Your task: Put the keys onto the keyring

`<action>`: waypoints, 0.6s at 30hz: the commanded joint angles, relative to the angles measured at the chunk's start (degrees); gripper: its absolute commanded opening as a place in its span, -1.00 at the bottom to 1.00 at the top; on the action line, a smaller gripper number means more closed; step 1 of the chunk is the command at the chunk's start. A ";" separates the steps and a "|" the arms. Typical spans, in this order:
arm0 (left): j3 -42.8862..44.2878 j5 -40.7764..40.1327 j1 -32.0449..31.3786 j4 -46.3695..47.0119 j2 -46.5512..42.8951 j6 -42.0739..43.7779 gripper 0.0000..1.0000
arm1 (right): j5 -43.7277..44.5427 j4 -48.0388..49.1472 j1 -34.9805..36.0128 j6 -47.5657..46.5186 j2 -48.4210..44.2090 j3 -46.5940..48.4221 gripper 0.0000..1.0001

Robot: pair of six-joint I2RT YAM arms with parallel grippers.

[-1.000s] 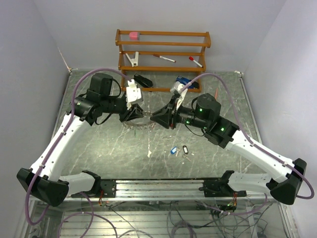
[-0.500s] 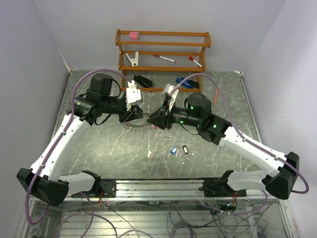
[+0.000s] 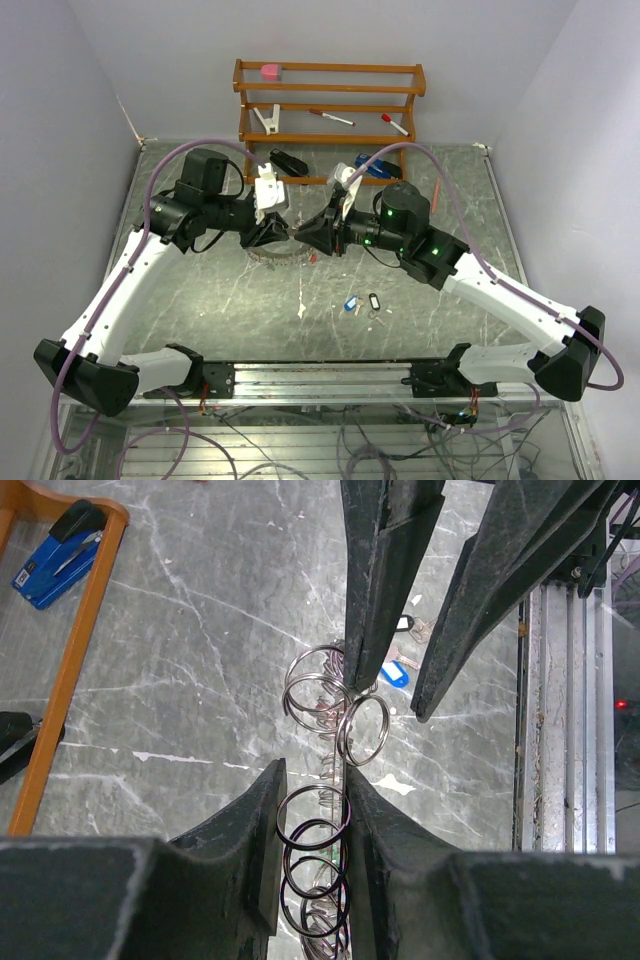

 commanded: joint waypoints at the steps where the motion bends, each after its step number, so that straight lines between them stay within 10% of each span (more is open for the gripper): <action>1: 1.38 2.99 0.17 0.92 -0.31 0.08 -0.86 | -1.10 1.99 0.20 -0.69 1.29 1.23 -0.55; 18: 1.85 4.29 -0.05 -0.09 -0.08 0.02 -0.86 | -1.49 3.20 0.17 -1.55 3.33 1.23 -0.73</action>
